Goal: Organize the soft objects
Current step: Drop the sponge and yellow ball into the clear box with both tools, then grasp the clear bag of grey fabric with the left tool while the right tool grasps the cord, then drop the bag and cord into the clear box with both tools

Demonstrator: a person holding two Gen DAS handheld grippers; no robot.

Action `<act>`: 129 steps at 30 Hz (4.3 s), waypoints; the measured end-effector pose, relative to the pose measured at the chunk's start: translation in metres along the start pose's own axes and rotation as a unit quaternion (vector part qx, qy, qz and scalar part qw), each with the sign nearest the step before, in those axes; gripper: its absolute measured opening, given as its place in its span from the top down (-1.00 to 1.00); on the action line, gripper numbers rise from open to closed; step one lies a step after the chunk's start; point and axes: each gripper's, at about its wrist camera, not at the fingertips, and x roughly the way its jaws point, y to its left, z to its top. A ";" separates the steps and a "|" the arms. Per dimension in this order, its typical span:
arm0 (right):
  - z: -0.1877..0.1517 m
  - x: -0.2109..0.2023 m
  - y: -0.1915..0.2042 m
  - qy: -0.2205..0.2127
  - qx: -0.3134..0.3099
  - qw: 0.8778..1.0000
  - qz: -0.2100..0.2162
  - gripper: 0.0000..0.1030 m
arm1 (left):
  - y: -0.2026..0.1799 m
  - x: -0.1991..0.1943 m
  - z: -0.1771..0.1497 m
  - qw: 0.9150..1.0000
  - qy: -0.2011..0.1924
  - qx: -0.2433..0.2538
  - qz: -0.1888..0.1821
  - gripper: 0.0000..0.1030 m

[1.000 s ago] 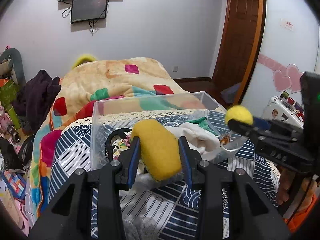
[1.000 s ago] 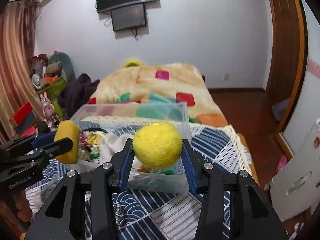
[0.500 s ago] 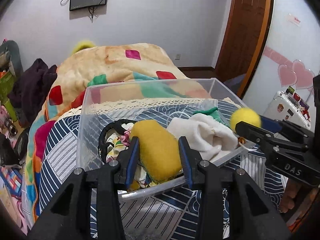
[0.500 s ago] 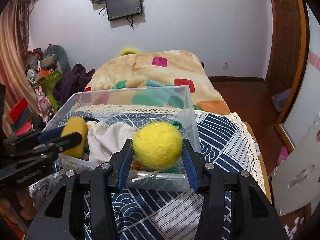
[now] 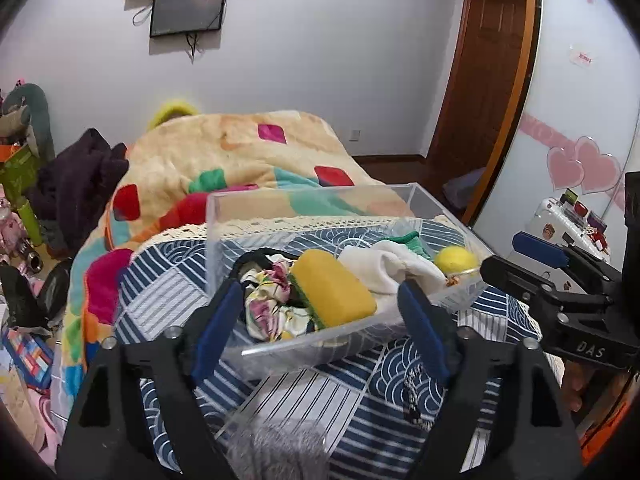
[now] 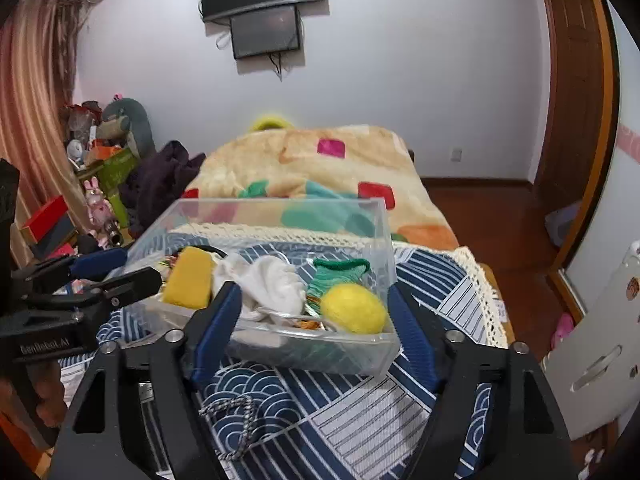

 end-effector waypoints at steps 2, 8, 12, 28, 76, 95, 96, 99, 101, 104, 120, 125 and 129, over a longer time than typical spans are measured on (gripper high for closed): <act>-0.003 -0.009 0.005 -0.009 -0.007 1.000 0.005 -0.53 | 0.001 -0.010 -0.004 1.000 -0.003 0.004 0.004 -0.77; -0.019 -0.014 0.019 -0.007 -0.018 1.000 0.015 -0.58 | 0.006 -0.027 -0.029 1.000 0.012 0.008 0.014 -0.89; -0.035 -0.008 0.028 0.014 -0.025 0.999 0.025 -0.58 | 0.010 -0.028 -0.050 0.999 0.031 0.011 0.027 -0.89; -0.081 0.034 0.051 0.118 -0.028 0.990 0.071 -0.36 | 0.024 -0.015 -0.118 0.996 0.078 -0.024 0.027 -0.68; 0.011 -0.003 0.039 -0.054 -0.016 0.996 0.067 0.72 | 0.001 -0.025 0.001 0.998 -0.062 0.022 0.012 0.42; -0.004 0.057 0.046 0.041 -0.004 0.996 0.082 0.68 | 0.019 0.045 -0.007 1.000 -0.002 -0.010 0.022 0.42; -0.006 0.057 0.044 0.044 -0.002 0.996 0.082 0.66 | 0.017 0.045 -0.007 1.000 -0.002 -0.008 0.023 0.42; -0.007 0.055 0.043 0.046 -0.004 0.997 0.069 0.65 | 0.016 0.046 -0.007 1.000 0.004 -0.006 0.020 0.40; -0.007 0.055 0.042 0.048 -0.006 0.997 0.063 0.48 | 0.016 0.045 -0.008 1.000 0.007 -0.005 0.020 0.31; -0.010 0.052 0.042 0.049 -0.013 0.998 0.047 0.08 | 0.017 0.040 -0.007 1.000 0.006 -0.008 0.013 0.10; 0.004 -0.010 0.031 -0.023 -0.019 0.999 0.027 -0.07 | 0.009 -0.038 0.000 0.998 -0.062 -0.011 -0.013 -0.08; 0.015 -0.051 0.037 -0.084 -0.027 0.996 0.026 -0.24 | -0.005 -0.078 0.009 0.993 -0.114 0.002 -0.013 -0.08; 0.021 -0.076 0.041 -0.120 -0.028 0.992 0.031 -0.32 | -0.013 -0.105 0.013 0.989 -0.145 0.006 -0.016 -0.08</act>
